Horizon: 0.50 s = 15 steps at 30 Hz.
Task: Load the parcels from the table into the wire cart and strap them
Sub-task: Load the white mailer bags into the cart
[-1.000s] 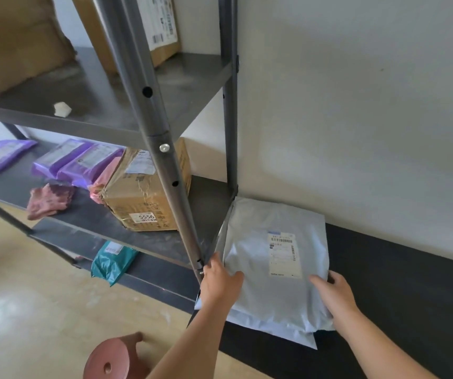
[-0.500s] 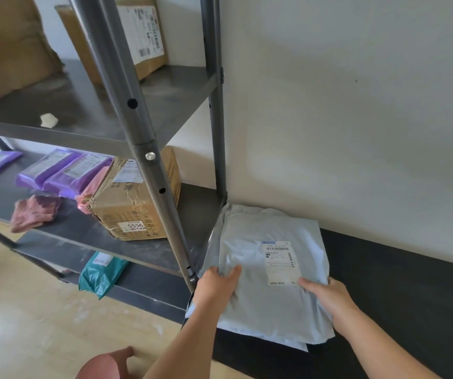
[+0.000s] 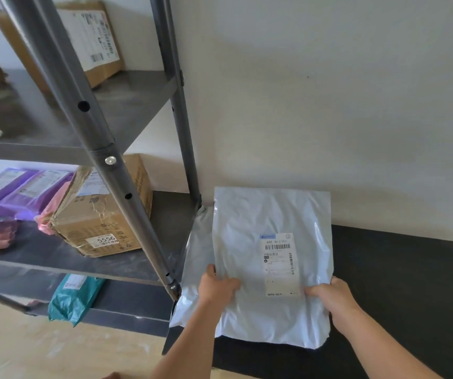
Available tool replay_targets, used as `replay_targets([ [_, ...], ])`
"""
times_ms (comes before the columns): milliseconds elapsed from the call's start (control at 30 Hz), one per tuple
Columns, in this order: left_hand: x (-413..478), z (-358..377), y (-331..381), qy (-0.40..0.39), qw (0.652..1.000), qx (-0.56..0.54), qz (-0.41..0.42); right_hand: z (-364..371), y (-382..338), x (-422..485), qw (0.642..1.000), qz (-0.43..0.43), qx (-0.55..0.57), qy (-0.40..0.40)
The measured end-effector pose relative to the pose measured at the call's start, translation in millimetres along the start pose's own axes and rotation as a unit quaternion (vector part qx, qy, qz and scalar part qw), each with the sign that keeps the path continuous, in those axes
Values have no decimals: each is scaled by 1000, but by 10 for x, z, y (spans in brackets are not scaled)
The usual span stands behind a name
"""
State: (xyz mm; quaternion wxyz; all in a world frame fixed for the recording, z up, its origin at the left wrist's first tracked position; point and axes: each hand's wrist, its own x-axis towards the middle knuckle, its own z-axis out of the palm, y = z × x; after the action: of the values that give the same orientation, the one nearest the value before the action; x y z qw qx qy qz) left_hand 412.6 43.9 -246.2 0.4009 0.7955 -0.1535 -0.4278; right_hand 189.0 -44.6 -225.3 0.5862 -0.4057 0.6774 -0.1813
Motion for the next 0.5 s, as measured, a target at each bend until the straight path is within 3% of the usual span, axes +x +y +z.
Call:
replay_targets([
  [500, -343, 808, 169, -87, 995, 8, 45, -856, 417, -188, 994, 0, 58, 97],
])
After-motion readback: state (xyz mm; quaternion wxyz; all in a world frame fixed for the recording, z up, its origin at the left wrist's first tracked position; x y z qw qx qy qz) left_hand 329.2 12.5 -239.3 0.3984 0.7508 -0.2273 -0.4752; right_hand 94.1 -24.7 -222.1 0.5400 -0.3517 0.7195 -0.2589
